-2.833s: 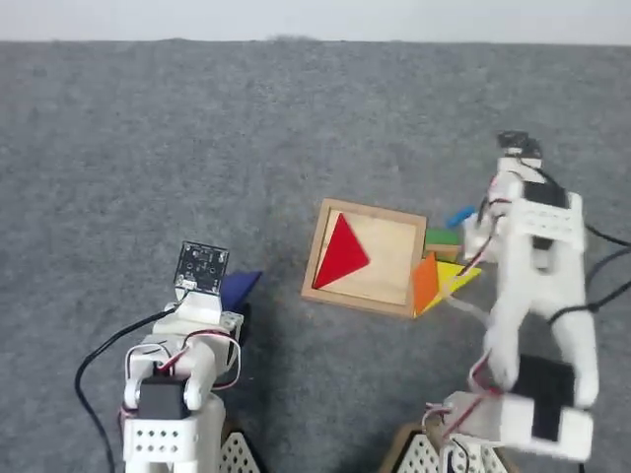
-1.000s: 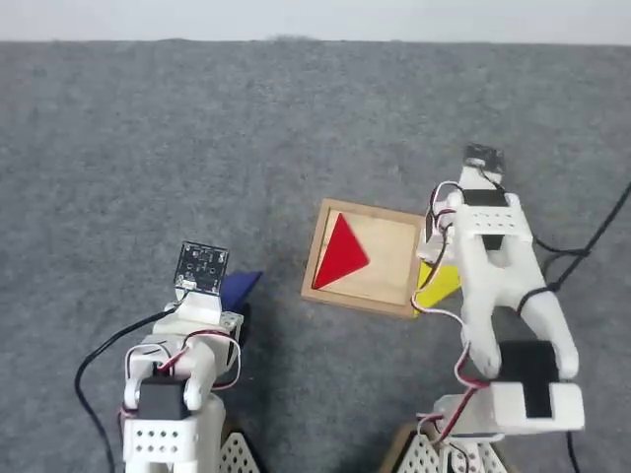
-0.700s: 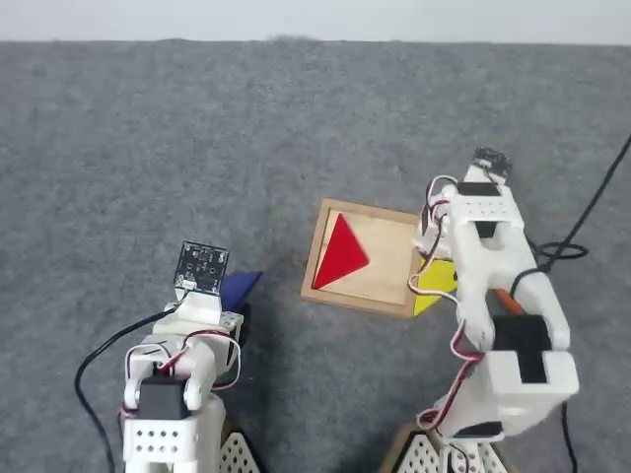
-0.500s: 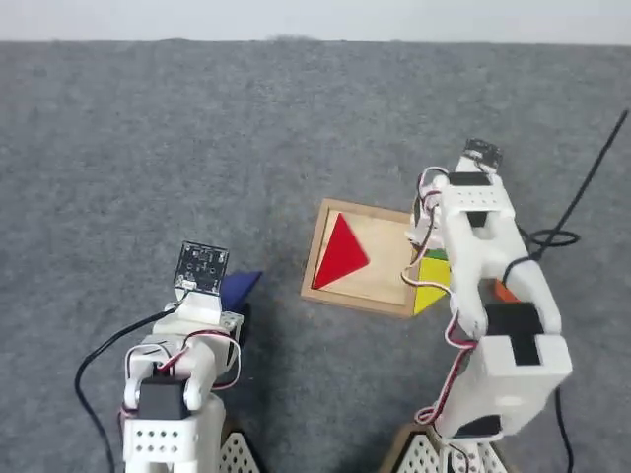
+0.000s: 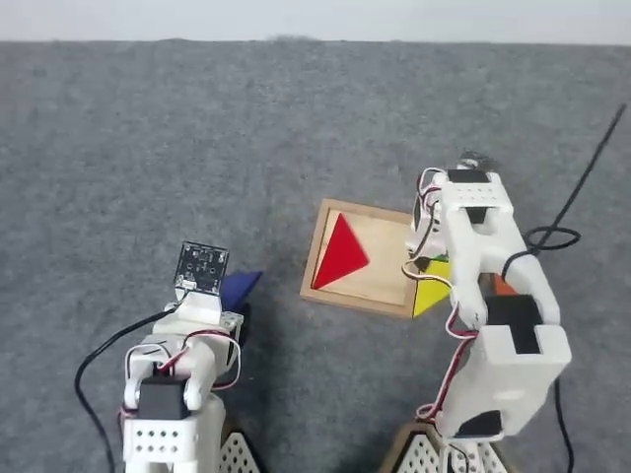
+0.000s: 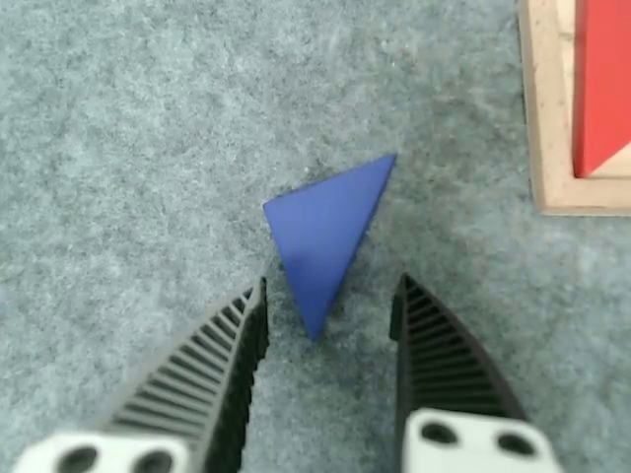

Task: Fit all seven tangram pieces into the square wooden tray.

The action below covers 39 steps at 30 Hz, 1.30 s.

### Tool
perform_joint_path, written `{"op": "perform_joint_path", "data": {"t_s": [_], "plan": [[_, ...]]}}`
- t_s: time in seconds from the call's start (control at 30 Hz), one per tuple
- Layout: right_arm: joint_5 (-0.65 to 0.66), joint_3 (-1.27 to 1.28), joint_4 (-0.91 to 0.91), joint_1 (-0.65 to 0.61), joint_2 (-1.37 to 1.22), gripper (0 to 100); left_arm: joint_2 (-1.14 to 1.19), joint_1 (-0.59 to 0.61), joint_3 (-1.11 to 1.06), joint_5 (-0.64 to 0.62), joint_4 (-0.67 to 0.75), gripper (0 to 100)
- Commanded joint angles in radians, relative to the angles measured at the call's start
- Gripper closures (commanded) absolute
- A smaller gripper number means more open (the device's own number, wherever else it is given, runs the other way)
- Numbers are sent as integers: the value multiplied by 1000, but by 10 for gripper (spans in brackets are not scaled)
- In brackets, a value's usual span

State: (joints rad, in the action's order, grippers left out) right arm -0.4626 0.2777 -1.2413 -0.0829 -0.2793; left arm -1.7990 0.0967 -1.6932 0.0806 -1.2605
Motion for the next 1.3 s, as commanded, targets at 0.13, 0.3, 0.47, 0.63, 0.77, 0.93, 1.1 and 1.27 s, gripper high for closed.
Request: {"op": "perform_joint_path", "data": {"t_s": [0.13, 0.3, 0.47, 0.63, 0.77, 0.93, 1.1, 1.27], "plan": [[17, 8, -24, 25, -82, 713, -18, -5, 10, -11, -2, 800], [-23, -31, -21, 33, -101, 713, -18, -5, 10, -11, -2, 800], [-38, -86, -19, 160, -102, 714, -18, -5, 10, -11, -2, 800], [17, -187, -27, 217, -104, 714, -18, -5, 10, -11, -2, 800], [17, -250, -28, 240, -104, 714, -18, -5, 10, -11, -2, 800], [18, -325, -94, 277, -91, 726, -18, -5, 10, -11, -2, 800], [55, -321, -229, 165, -25, 809, -18, -5, 10, -11, -2, 800], [-2, -213, -136, 12, 33, 751, -18, -5, 10, -11, -2, 800]]}}
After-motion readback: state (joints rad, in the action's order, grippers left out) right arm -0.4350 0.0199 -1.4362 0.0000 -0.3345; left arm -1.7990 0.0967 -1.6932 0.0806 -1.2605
